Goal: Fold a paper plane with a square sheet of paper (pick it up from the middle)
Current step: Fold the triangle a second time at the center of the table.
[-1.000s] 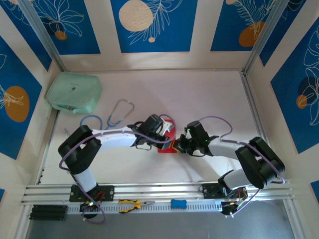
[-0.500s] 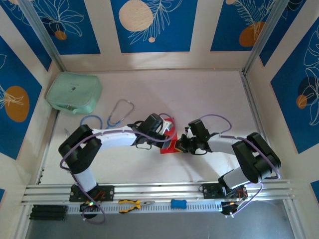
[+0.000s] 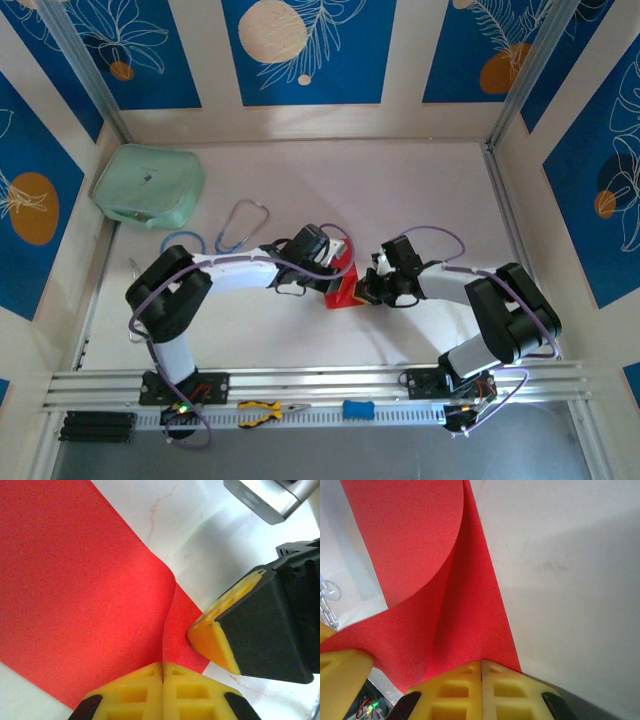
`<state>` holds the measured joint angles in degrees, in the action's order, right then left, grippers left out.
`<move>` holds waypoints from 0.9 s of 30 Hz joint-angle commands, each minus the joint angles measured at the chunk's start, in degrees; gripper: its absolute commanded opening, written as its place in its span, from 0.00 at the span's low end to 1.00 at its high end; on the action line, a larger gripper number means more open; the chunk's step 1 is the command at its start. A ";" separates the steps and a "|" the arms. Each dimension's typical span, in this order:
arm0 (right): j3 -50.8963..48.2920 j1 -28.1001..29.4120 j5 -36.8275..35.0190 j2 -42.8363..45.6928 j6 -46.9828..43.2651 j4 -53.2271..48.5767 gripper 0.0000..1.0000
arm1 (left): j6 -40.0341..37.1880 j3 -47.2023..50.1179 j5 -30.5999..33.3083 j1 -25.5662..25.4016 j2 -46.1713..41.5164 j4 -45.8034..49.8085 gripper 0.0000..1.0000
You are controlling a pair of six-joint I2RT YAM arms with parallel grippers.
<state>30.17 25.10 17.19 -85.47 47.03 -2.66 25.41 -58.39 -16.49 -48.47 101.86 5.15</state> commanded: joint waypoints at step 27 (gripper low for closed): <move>0.76 -0.82 -0.17 -0.66 -1.68 -5.32 0.00 | -3.54 -2.83 8.32 1.47 3.16 6.62 0.00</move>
<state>30.76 24.62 17.61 -85.71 45.87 -4.16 21.15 -60.80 -9.26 -47.62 105.21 10.13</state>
